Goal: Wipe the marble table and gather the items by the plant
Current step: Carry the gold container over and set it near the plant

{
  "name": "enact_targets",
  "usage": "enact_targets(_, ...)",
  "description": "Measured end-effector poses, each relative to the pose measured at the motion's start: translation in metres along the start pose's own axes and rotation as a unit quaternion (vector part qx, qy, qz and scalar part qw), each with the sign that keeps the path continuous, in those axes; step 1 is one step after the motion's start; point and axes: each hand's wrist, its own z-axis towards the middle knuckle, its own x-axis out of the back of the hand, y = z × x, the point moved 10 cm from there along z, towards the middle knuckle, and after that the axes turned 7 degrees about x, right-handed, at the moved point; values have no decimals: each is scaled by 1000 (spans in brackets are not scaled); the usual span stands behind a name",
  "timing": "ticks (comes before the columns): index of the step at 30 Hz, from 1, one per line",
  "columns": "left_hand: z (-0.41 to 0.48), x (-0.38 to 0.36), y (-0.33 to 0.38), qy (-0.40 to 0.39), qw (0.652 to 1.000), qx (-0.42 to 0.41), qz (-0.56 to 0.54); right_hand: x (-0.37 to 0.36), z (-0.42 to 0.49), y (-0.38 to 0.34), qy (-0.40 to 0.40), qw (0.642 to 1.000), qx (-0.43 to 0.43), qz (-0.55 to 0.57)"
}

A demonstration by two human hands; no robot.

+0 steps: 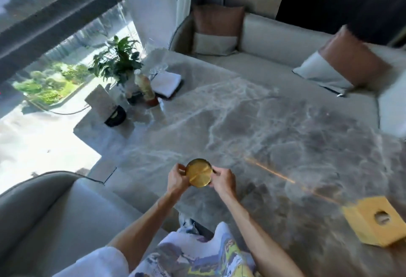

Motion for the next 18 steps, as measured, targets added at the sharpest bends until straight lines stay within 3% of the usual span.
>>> enact_targets(8, 60, 21, 10, -62, 998, -17, 17, -28, 17, -18, 24, 998, -59, 29)
enact_targets(18, 138, 50, 41, -81, 996, -7, -27, -70, 79, -66, 15, 993, -86, 80)
